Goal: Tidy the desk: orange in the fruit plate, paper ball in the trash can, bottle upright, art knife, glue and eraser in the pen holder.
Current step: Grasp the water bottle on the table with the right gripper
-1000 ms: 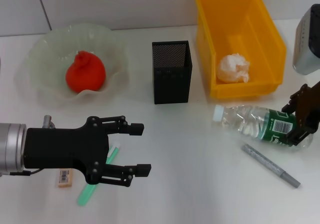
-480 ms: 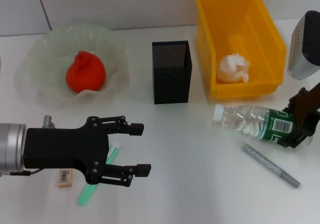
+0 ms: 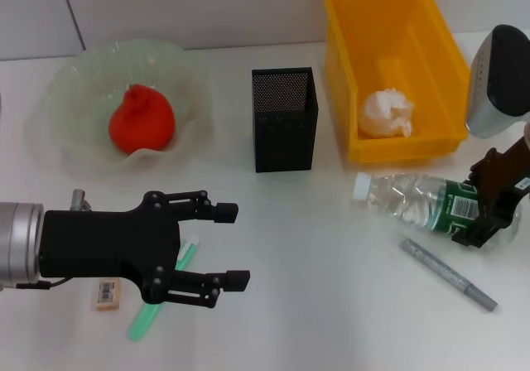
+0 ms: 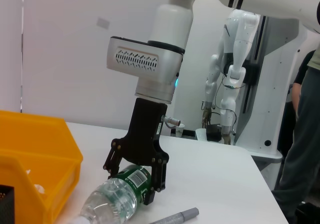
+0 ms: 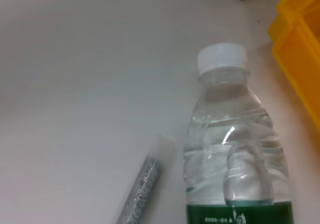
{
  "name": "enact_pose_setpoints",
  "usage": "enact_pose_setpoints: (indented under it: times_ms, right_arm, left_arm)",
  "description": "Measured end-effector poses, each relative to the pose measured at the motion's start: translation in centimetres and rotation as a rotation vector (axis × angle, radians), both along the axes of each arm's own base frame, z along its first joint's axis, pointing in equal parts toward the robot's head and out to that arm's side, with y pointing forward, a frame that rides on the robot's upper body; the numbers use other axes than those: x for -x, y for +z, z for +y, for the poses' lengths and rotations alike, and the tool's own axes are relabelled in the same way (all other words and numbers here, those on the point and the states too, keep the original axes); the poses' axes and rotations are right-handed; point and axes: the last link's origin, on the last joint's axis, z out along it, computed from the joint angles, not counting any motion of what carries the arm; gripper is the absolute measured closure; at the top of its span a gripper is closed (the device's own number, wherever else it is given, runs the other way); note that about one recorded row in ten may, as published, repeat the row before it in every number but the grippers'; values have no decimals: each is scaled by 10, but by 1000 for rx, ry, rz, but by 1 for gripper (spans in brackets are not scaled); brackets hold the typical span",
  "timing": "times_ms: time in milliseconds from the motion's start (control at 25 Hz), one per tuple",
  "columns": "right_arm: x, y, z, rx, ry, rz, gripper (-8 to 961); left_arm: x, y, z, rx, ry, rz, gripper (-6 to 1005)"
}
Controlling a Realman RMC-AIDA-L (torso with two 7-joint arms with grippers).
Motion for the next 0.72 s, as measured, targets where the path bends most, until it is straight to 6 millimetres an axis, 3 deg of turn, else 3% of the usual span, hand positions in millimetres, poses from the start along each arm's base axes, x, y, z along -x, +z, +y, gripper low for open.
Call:
enact_pose_setpoints:
  times_ms: [720]
  right_arm:
    - [-4,-8,3,-11,-3,4,127]
  left_arm:
    - [-1,0,3,-8,-8,4,158]
